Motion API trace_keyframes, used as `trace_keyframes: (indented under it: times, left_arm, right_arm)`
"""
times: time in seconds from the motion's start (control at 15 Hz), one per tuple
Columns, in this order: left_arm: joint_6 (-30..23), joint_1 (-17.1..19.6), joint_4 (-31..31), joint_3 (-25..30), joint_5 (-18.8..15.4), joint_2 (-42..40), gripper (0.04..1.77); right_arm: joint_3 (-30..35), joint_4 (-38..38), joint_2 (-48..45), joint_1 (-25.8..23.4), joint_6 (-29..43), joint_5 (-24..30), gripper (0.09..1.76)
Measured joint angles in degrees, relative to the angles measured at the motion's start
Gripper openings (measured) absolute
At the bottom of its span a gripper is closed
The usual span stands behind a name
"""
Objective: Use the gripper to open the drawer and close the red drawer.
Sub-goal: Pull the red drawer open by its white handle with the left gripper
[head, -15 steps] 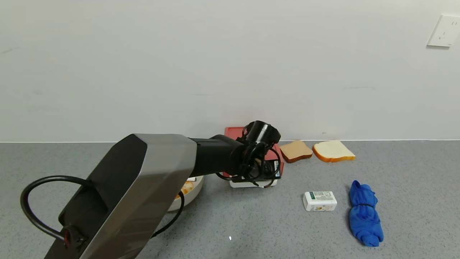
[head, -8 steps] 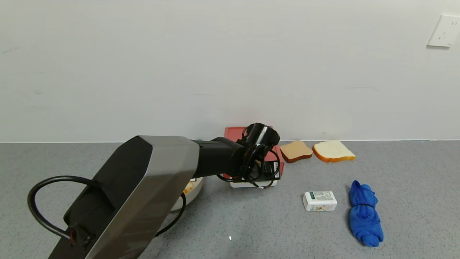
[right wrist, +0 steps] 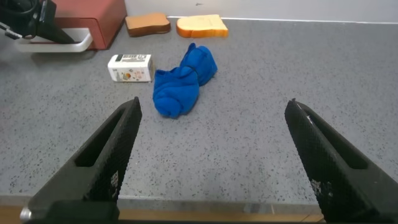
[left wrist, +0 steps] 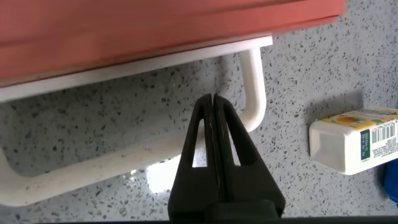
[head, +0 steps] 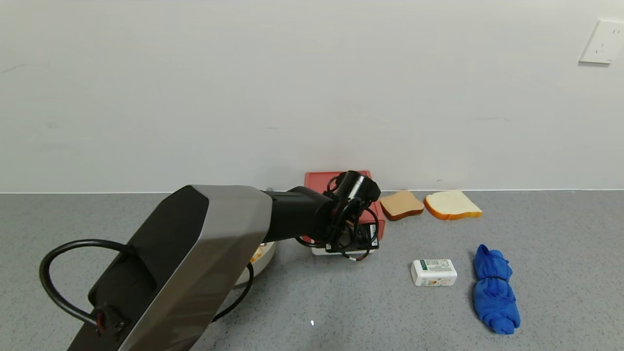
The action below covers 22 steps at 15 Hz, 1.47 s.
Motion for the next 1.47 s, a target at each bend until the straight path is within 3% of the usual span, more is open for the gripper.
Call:
trace_keyframes:
  times: [0.53, 1.13, 1.47]
  left_arm:
    - [-4.9, -1.3, 4.2, 0.5, -0.7, -1.0, 0.11]
    - [-9.4, -5.1, 10.5, 1.2, -0.2, -2.6, 0.11]
    - [-11.1, -6.4, 10.4, 3.7, 0.1, -3.4, 0.11]
  right_arm:
    - [0.0, 0.0, 0.0, 0.0, 0.0, 0.0, 1.7]
    - [0.0, -0.1, 0.0, 0.0, 0.0, 0.0, 1.7]
    - [0.0, -0.1, 0.0, 0.0, 0.0, 0.0, 1.7]
